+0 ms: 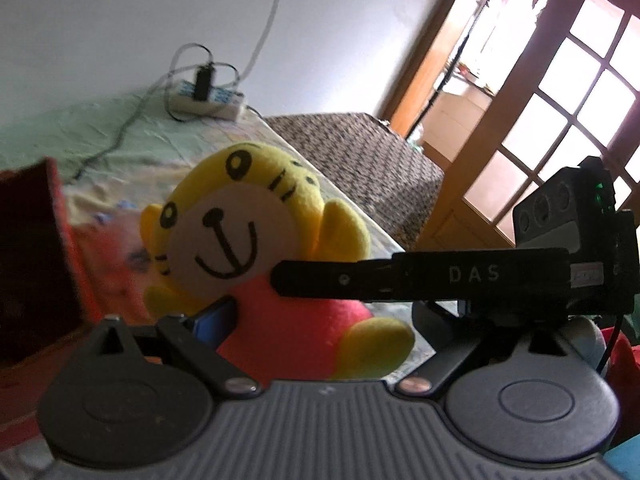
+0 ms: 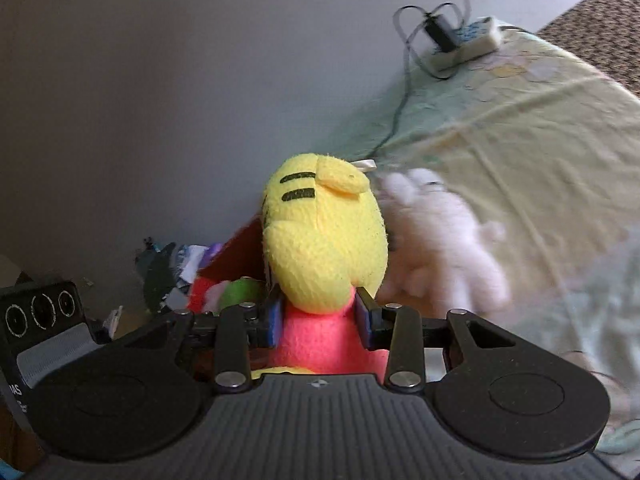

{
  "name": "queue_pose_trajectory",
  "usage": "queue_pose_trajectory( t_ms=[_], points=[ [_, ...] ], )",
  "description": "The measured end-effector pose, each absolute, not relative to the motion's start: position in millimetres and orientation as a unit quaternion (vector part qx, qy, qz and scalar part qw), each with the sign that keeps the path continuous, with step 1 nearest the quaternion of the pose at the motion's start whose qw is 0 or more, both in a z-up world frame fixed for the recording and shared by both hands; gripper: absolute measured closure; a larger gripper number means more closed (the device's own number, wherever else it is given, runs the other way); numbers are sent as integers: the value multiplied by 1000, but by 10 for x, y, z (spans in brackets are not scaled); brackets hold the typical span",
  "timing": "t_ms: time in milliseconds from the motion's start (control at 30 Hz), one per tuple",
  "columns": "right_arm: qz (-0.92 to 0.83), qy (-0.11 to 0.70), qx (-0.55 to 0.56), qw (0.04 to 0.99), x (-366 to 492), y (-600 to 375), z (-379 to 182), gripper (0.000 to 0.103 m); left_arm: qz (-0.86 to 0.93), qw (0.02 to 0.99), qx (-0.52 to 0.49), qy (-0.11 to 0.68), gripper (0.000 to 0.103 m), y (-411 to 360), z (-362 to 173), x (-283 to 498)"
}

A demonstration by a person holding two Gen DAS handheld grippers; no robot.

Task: Organize objects
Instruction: 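Lift the yellow tiger plush off the bed with the right gripper, then carry the tiger plush over the red box with the right gripper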

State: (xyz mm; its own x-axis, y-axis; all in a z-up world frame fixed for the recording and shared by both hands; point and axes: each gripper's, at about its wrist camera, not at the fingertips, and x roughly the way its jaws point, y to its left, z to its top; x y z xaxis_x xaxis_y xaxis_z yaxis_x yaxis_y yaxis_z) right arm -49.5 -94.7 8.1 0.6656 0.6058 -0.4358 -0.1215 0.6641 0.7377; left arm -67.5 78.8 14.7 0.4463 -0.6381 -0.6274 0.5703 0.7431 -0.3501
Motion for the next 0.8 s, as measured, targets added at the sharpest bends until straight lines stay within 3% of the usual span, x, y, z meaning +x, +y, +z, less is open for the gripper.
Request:
queue_pose_trajectory(
  t_ms=[433,800],
  points=[
    [267,301,338,851,-244,-183,397,64,-310,893,-32,324,10,1578,475,-731],
    [271,289,304,866,70,386,335,65,-258,910,-20,323,10,2033,385,-484]
  ],
)
